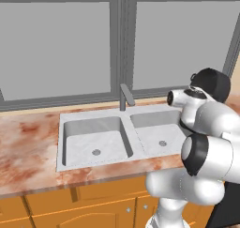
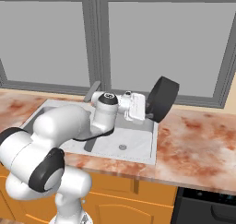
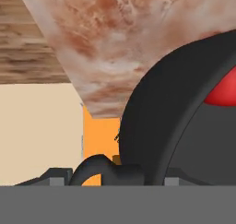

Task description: Dump the tomato from the pot into the sink. Then turn on the water and wash the tomato. Then turn off the water and put the tomato back in the pot.

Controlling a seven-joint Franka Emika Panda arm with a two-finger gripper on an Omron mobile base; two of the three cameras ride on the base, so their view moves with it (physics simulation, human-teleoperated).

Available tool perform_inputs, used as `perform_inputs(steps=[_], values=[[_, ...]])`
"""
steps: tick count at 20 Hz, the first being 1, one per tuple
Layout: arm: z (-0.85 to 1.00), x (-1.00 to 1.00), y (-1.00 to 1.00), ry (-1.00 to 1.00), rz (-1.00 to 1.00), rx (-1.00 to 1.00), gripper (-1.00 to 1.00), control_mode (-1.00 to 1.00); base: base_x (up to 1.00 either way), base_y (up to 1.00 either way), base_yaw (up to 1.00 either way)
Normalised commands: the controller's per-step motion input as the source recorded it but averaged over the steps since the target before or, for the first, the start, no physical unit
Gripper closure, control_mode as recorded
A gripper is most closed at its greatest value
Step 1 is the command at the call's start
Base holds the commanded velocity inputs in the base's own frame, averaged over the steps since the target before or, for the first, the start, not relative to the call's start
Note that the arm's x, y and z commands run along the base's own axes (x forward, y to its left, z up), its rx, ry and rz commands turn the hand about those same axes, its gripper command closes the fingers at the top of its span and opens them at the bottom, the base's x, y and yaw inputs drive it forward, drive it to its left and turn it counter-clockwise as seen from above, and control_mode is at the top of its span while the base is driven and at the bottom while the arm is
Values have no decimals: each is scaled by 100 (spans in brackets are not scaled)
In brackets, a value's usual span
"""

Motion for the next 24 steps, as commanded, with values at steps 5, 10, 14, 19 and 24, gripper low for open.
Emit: perform_inputs(steps=[5,10,14,19,24], values=[[18,10,11,12,7,-21,100,-100,0,0,0],[45,2,12,15,3,-14,100,-100,0,0,0],[40,14,13,18,2,-13,100,-100,0,0,0],[4,15,16,7,4,-21,100,-100,0,0,0],[1,6,10,0,2,-23,100,-100,0,0,0]])
